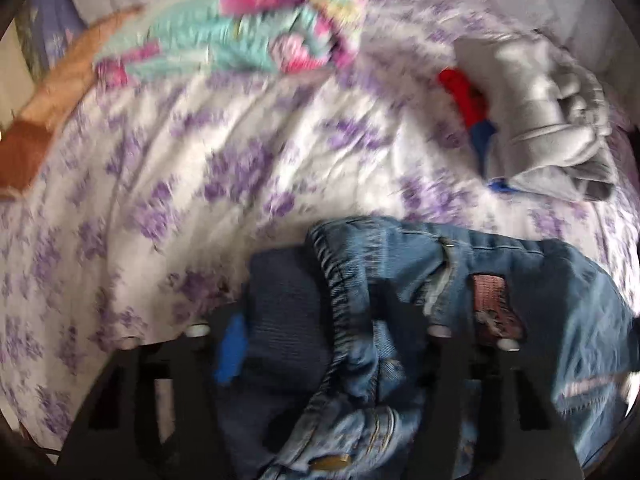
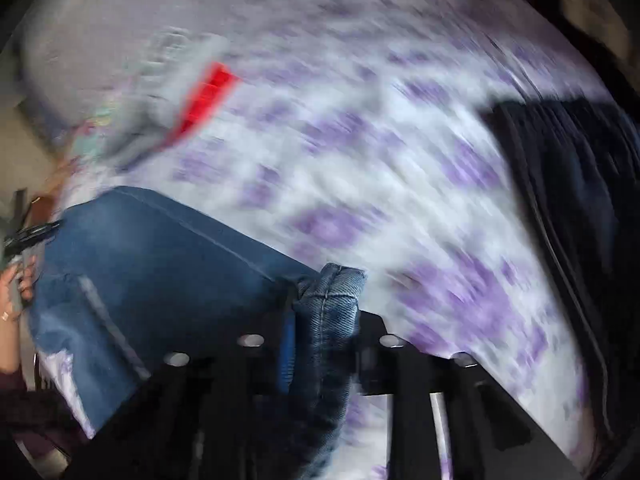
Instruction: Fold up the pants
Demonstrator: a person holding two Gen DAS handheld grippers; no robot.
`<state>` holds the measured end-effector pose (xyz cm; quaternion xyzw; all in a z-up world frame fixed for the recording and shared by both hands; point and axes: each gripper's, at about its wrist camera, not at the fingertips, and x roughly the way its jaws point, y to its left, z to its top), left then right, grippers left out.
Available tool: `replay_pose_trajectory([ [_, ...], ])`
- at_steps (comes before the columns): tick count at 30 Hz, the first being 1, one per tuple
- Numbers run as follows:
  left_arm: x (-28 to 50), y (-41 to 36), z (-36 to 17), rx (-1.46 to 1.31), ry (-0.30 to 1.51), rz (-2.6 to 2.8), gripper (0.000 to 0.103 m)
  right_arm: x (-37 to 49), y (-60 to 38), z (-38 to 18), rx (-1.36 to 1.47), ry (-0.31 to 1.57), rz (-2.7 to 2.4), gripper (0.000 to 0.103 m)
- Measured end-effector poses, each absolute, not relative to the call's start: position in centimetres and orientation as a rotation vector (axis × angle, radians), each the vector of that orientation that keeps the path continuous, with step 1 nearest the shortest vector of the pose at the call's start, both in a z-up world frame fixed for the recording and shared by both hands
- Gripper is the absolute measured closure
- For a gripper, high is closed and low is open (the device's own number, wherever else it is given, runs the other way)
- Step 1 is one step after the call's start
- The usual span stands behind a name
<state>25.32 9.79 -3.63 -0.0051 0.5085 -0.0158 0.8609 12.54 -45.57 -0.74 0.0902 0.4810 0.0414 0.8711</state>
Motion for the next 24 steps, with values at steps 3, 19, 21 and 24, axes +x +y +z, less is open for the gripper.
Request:
replay_pose_trajectory([
  [3, 23.9, 9.8, -2.1, -0.015, 1.018, -0.065, 0.099, 12.1, -45.0, 1.2, 0.147, 0.944, 0.087, 0.082],
  [19, 27.2, 9.7, -4.3, -0.046, 1.12, -0.142, 0.077, 12.2, -46.4, -1.5, 0.187, 1.0, 0.067, 0.081],
  [21, 26.6, 9.7, -3.2, -0.058, 1.087, -0.15, 0.081, 11.9, -46.2, -1.0, 0.182, 0.966, 0.066, 0.081],
  [24, 25.6, 9.9, -2.1, -0.082, 1.041, -0.139, 0.082, 11.8, -45.9, 0.3, 0.171, 0.909, 0.076, 0.081],
])
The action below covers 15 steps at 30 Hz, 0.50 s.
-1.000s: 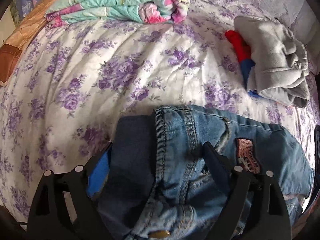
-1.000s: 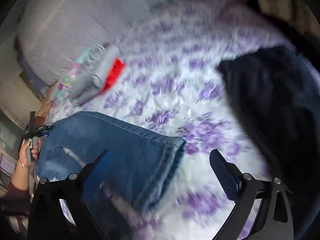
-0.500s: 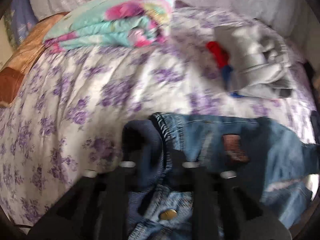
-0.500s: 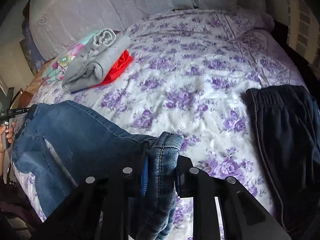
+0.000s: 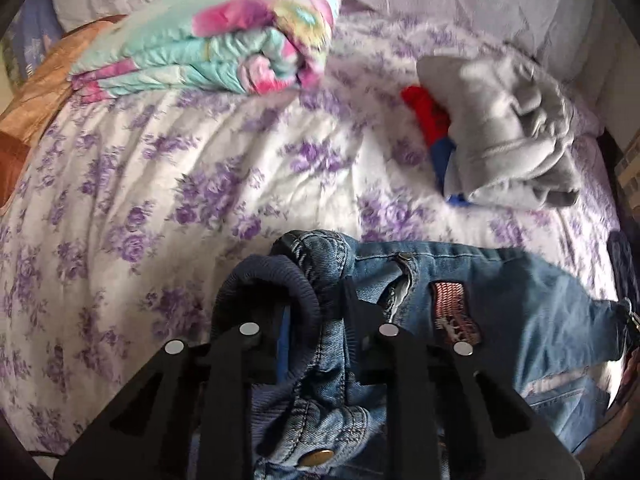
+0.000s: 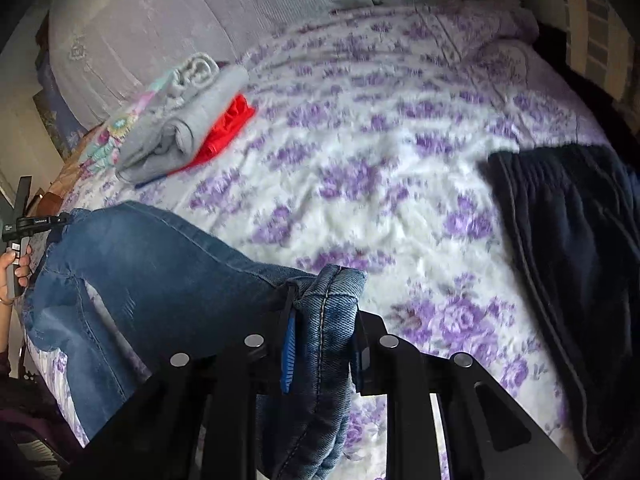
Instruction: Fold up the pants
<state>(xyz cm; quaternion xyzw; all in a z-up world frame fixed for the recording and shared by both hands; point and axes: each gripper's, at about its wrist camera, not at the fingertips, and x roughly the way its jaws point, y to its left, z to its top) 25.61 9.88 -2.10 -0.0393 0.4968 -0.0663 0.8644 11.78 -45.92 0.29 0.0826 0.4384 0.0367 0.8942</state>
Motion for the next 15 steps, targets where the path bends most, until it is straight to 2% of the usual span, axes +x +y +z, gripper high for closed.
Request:
replay_pose_trajectory([
  [8, 25.2, 13.4, 2.9, -0.243, 0.864, -0.075, 0.083, 15.9, -44.9, 5.9, 0.136, 0.768, 0.101, 0.082],
  [12, 28.1, 15.0, 1.7, -0.233, 0.89, 0.025, 0.082, 22.0, -43.4, 5.0, 0.108, 0.817, 0.102, 0.081],
  [14, 30.6, 15.7, -1.4, -0.216, 0.971, 0.093, 0.08, 25.4, -43.4, 2.2, 0.111, 0.896, 0.057, 0.07],
  [15, 31.7, 15.9, -2.9, -0.208, 1.028, 0.116, 0.072, 26.8, -43.6, 0.2, 0.088, 0.94, -0.028, 0.062],
])
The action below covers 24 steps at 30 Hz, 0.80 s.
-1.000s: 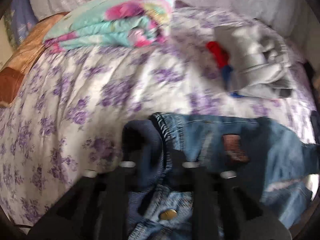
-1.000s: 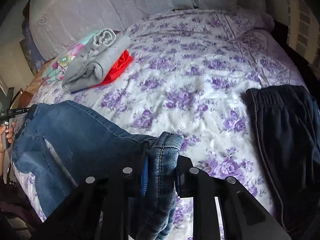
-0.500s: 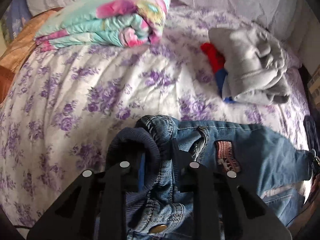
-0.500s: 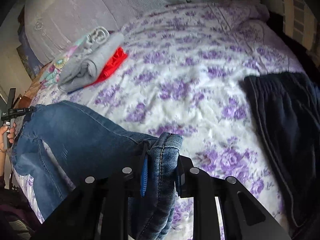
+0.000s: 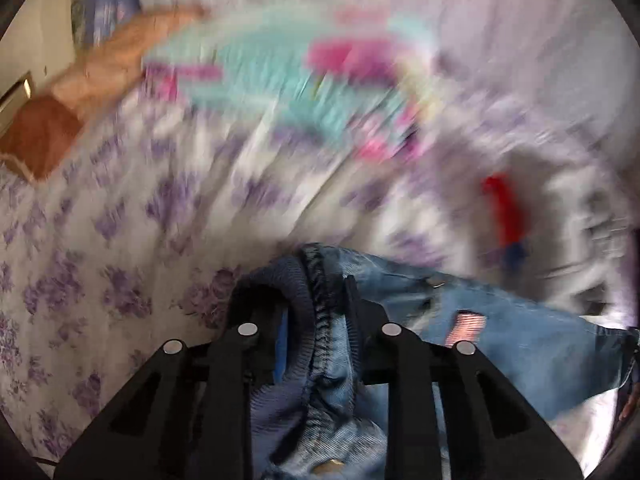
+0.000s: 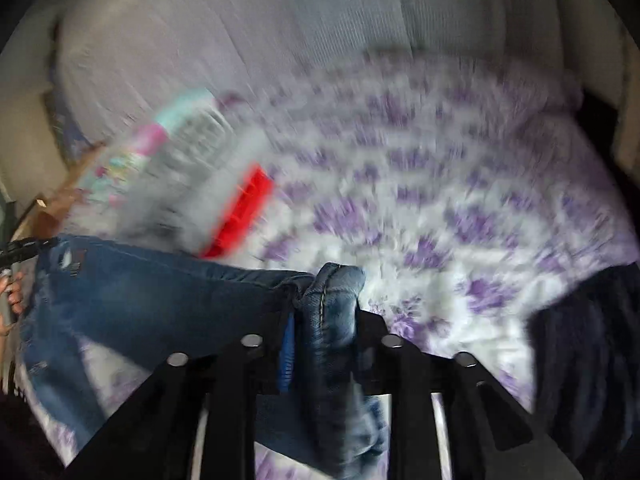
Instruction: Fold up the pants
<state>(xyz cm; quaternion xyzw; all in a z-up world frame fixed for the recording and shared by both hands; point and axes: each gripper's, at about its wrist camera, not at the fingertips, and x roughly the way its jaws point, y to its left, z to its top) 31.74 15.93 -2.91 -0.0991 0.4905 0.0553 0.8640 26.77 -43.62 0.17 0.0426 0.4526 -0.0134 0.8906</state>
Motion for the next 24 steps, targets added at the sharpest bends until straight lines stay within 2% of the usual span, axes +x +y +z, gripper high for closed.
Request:
replay_pose_trajectory([
  [1, 32.5, 16.3, -4.3, -0.217, 1.081, 0.129, 0.068, 27.3, -43.9, -1.3, 0.078, 0.971, -0.088, 0.06],
  [3, 32.3, 17.3, -4.5, -0.299, 1.096, 0.103, 0.065, 26.2, -44.4, -1.6, 0.126, 0.965, -0.105, 0.056],
  [4, 31.6, 17.6, -3.3, -0.315, 1.072, 0.071, 0.053, 25.3, -44.6, -1.2, 0.152, 0.943, -0.094, 0.043],
  [5, 31.0, 17.8, -2.5, -0.318, 1.055, 0.057, 0.045, 23.8, -44.7, -0.5, 0.177, 0.914, -0.087, 0.036],
  [6, 29.9, 18.3, -1.1, -0.321, 1.023, 0.049, 0.031, 21.6, -44.9, 0.7, 0.2, 0.879, -0.078, 0.026],
  [7, 28.8, 18.7, 0.1, -0.325, 0.992, 0.046, 0.025, 19.6, -44.9, 1.6, 0.22, 0.856, -0.055, 0.021],
  [12, 21.0, 19.6, 3.7, -0.322, 0.962, -0.004, 0.02, 8.5, -43.0, 4.8, 0.211, 0.835, 0.085, 0.008],
  [17, 13.5, 19.3, 1.5, -0.352, 1.038, -0.069, 0.02, -1.1, -40.2, 3.8, 0.156, 0.905, 0.125, 0.008],
  [22, 8.0, 19.4, -2.0, -0.398, 1.062, -0.106, 0.02, -7.1, -39.0, 0.4, 0.299, 0.937, 0.168, 0.008],
  [23, 7.5, 19.3, -2.6, -0.412, 1.065, -0.111, 0.02, -7.5, -38.5, -0.6, 0.335, 0.945, 0.204, 0.01],
  [24, 7.3, 19.2, -3.4, -0.424, 1.072, -0.117, 0.02, -7.6, -37.9, -1.6, 0.348, 0.948, 0.24, 0.027],
])
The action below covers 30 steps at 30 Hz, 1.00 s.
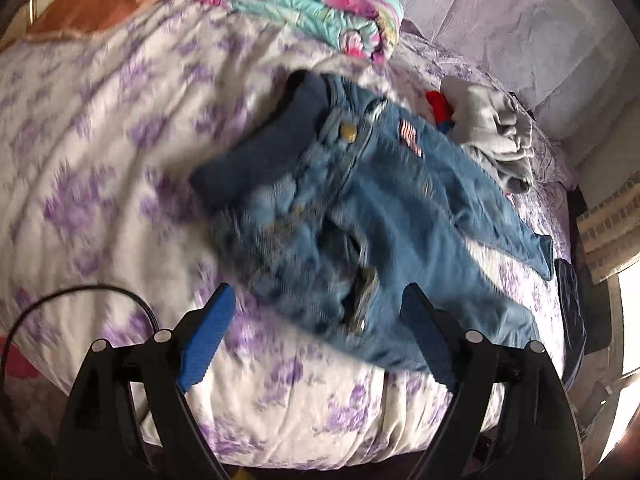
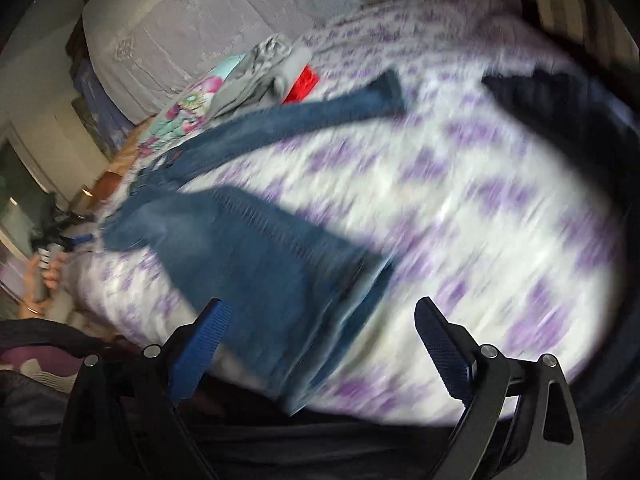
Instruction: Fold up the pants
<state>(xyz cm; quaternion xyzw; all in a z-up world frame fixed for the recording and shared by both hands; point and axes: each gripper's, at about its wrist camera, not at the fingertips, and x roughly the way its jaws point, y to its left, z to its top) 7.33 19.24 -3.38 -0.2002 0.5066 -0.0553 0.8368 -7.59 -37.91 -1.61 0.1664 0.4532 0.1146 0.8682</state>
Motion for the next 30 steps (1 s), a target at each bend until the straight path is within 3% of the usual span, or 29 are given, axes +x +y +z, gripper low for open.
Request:
replay_pose_trajectory([
  [1, 7.4, 19.2, -4.0, -0.434, 1.082, -0.11, 0.02, -7.5, -37.3, -2.4, 0.34, 0.962, 0.257, 0.057],
  [3, 7.6, 19.5, -5.6, -0.48, 1.105, -0.101, 0.02, -6.9, -36.3, -3.8, 0.306, 0.982, 0.276, 0.083],
  [6, 8.6, 19.3, -7.3, -0.533, 1.103, -0.09, 0.021, -6.2, -37.3, -2.5, 0.348, 0.905, 0.256, 0.089],
  [8, 9.0, 18.6, -7.1, -0.528, 1.07, -0.099, 0.037, -5.7, -38.3, 0.3, 0.348, 0.82, 0.254, 0.099],
  [10, 9.3, 18.3, -6.6, -0.522, 1.062, -0.097, 0.056, -5.1, -39.3, 4.4, 0.34, 0.735, 0.271, 0.099],
  [12, 9.0, 18.3, -5.9, -0.518, 1.043, -0.1, 0.064, -4.9, -40.1, 8.2, 0.316, 0.664, 0.283, 0.099],
  [14, 8.1, 18.4, -5.2, -0.53, 1.023, -0.121, 0.081, -4.7, -41.1, 10.6, 0.306, 0.631, 0.294, 0.099],
  [15, 7.5, 18.4, -4.8, -0.54, 1.013, -0.133, 0.081, -4.4, -41.7, 11.2, 0.29, 0.638, 0.278, 0.099],
  [18, 6.0, 17.9, -4.2, -0.51, 0.996, -0.145, 0.079, -2.9, -43.6, 8.5, 0.312, 0.755, 0.218, 0.099],
  [21, 6.3, 17.6, -5.7, -0.494, 1.036, -0.14, 0.062, -0.8, -45.3, 1.5, 0.368, 0.936, 0.139, 0.098],
  [23, 6.9, 17.8, -6.8, -0.529, 1.059, -0.134, 0.053, -0.7, -45.7, -1.7, 0.394, 0.982, 0.117, 0.098],
  [24, 7.1, 17.9, -6.9, -0.535, 1.052, -0.13, 0.044, -0.8, -45.7, -2.8, 0.416, 0.985, 0.115, 0.098],
  [26, 7.5, 18.2, -6.5, -0.537, 1.009, -0.112, 0.041, -1.3, -45.8, -3.4, 0.439, 0.961, 0.119, 0.098],
  [27, 7.6, 18.2, -6.4, -0.531, 0.998, -0.104, 0.054, -1.6, -45.9, -3.2, 0.445, 0.946, 0.124, 0.098],
  [28, 7.8, 18.3, -6.3, -0.519, 0.99, -0.087, 0.076, -1.8, -46.1, -3.0, 0.445, 0.935, 0.125, 0.098],
  [30, 7.7, 18.7, -6.0, -0.531, 0.981, -0.077, 0.084, -2.1, -46.0, -2.4, 0.437, 0.923, 0.132, 0.098],
])
